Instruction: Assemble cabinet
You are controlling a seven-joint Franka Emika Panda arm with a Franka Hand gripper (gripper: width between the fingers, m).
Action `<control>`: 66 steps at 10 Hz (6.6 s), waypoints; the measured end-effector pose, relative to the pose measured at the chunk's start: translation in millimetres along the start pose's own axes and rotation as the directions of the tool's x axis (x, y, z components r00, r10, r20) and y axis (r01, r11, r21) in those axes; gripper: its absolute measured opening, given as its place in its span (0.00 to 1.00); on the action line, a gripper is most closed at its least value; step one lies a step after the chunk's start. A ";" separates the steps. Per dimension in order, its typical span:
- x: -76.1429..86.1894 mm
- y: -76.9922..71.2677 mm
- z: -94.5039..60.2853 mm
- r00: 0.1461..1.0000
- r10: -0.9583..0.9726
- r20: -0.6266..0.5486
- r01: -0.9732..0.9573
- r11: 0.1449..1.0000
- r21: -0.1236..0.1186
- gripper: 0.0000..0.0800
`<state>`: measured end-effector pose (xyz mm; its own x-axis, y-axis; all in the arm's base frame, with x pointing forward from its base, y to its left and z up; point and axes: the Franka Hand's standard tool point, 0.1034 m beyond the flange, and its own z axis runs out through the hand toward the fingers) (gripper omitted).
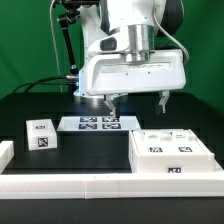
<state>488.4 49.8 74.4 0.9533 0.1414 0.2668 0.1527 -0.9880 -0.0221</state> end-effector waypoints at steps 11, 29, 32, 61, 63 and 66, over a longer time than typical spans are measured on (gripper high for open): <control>-1.0 -24.0 42.1 0.999 -0.014 -0.049 0.014 1.000 -0.002 1.00; -5.9 -28.7 70.8 0.997 0.048 -0.061 -0.049 0.999 -0.008 0.47; -8.0 -27.6 71.2 0.998 0.039 -0.058 -0.039 0.999 -0.009 0.10; 63.7 -30.8 -35.8 0.998 -0.029 0.060 0.026 0.998 0.053 0.00; 67.6 -30.9 -38.3 0.998 -0.030 0.053 0.027 0.998 0.053 0.00; 78.8 -39.7 -40.6 0.998 -0.021 0.058 0.017 0.998 0.059 0.00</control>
Offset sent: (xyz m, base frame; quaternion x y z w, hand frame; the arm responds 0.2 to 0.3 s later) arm 0.0153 0.0045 -0.0207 -0.0660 0.0466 0.0173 0.9966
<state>546.9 97.7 135.4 0.9634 0.1653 0.2112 0.1844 -0.9800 -0.0743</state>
